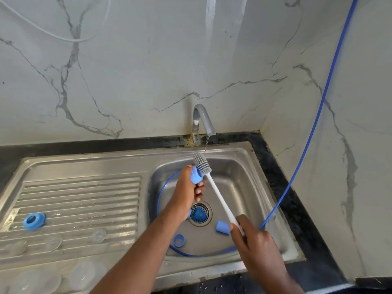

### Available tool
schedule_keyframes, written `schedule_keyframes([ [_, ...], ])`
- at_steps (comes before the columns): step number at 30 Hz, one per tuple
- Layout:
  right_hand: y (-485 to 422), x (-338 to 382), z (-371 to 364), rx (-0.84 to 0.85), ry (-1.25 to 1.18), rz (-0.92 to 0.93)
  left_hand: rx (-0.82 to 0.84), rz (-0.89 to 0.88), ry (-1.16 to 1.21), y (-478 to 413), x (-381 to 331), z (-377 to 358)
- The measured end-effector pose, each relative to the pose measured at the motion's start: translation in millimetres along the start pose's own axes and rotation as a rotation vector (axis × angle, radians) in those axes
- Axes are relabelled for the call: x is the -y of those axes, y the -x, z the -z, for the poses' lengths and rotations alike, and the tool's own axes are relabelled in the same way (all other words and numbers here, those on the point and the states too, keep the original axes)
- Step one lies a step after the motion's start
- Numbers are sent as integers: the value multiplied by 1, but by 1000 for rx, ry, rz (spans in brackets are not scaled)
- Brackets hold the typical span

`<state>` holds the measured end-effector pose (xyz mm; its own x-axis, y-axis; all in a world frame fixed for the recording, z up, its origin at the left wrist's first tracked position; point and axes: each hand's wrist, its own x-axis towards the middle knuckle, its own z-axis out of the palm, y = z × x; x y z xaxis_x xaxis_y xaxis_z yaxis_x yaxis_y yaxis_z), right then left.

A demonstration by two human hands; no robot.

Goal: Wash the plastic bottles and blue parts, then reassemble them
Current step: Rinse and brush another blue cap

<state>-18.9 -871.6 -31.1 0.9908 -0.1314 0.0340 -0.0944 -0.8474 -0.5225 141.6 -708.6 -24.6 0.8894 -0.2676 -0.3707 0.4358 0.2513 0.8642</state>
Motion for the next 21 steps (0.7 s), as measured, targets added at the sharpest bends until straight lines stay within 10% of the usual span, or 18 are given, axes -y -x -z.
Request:
schedule_keyframes([
  [21,-20,-16,4,66,-95,99,-283,-82,540,7,-13,-6],
])
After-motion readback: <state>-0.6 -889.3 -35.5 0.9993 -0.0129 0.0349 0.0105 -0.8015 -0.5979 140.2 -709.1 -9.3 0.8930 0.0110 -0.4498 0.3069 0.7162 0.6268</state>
